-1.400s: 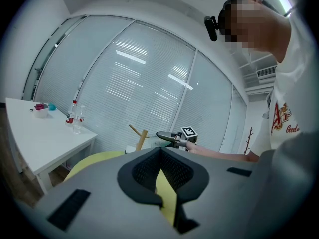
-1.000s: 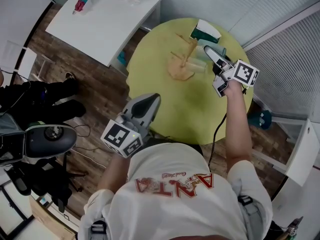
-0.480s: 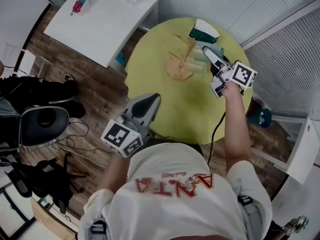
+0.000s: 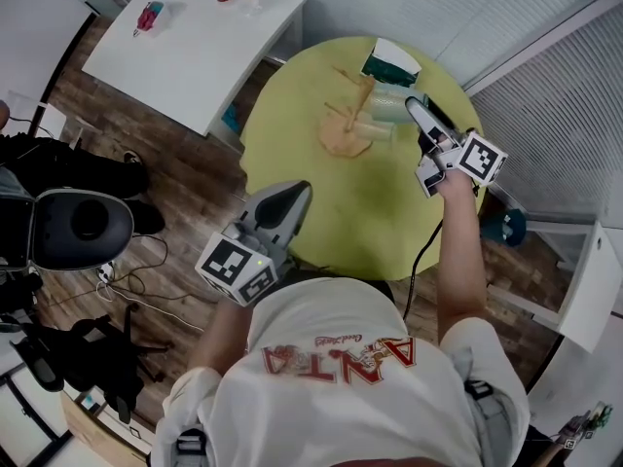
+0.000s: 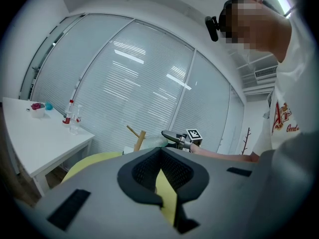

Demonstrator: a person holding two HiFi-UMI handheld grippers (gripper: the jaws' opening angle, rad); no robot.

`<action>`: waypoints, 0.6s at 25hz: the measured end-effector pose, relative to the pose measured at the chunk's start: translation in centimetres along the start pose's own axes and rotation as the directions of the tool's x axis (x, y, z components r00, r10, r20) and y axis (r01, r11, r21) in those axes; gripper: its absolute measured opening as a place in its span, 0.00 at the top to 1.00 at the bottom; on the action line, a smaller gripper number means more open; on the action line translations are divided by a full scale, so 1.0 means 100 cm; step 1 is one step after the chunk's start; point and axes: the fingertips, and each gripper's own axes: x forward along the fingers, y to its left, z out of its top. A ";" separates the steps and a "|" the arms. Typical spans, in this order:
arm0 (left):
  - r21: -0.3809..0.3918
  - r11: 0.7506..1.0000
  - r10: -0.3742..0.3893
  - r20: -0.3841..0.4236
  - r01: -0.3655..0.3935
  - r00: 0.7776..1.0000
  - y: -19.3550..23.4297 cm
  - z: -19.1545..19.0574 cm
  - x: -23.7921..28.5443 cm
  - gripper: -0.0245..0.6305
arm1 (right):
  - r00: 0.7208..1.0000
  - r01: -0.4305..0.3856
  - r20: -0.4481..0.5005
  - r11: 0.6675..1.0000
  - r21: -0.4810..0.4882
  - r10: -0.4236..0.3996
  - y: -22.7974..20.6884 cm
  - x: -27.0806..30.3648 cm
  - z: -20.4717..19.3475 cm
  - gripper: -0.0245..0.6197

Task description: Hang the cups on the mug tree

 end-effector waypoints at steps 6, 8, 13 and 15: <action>0.013 0.999 -0.048 0.002 0.048 0.999 -0.009 0.007 0.006 0.95 | 0.994 0.085 0.078 0.993 -0.077 -0.079 0.012 -0.048 0.009 0.39; 0.022 0.997 -0.069 0.010 0.069 0.998 -0.012 0.009 0.009 0.95 | 0.985 0.138 0.116 0.984 -0.112 -0.125 0.017 -0.065 0.012 0.39; 0.046 0.993 -0.110 0.005 0.110 0.994 -0.020 0.019 0.012 0.95 | 0.959 0.260 0.179 0.936 -0.236 -0.221 0.044 -0.094 0.004 0.54; 0.058 0.990 -0.126 0.007 0.126 0.992 -0.022 0.024 0.013 0.95 | 0.956 0.275 0.189 0.916 -0.294 -0.226 0.061 -0.101 -0.002 0.64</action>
